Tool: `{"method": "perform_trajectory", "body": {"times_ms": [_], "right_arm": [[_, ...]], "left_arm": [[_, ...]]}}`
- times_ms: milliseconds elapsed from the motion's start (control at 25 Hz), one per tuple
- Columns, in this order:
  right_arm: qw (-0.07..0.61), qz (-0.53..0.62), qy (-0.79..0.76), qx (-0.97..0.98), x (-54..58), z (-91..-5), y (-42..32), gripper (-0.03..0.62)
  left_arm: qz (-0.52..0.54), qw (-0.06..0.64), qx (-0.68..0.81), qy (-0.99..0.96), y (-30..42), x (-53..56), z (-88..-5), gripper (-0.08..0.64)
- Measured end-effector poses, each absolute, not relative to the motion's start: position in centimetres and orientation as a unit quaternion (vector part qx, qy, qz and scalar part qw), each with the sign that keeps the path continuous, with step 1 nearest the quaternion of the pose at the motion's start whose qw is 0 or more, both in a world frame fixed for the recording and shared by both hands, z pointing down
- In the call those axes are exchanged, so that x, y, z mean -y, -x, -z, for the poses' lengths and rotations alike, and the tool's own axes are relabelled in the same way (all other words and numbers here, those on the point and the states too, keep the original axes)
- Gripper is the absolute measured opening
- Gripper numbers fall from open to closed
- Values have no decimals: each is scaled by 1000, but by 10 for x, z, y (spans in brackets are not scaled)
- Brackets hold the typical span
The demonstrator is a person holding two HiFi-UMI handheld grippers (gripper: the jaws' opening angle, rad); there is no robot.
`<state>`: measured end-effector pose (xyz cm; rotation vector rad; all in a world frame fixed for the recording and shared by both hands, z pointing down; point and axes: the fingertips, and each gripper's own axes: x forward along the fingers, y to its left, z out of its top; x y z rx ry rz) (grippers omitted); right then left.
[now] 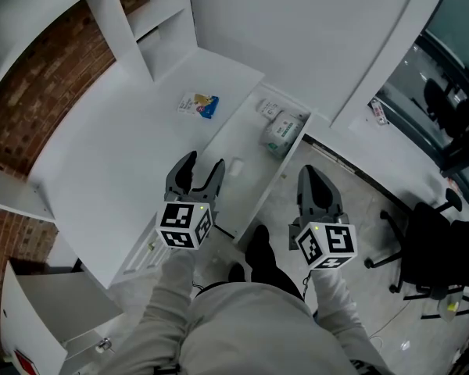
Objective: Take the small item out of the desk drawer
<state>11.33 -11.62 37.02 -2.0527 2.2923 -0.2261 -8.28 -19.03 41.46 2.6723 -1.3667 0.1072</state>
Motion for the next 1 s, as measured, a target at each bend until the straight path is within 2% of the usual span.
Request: {"method": "perform_trajectory", "body": {"times_ms": [600,1000], "right_arm": [[27,91,650,-754,198,-373,-157,28],[19,108,640,-760,227,-387,-170,28]], "left_arm": [[-84,93,455,-882,30,260,-445,262],[-149,124,443,-875,0,280,-500,262]]}}
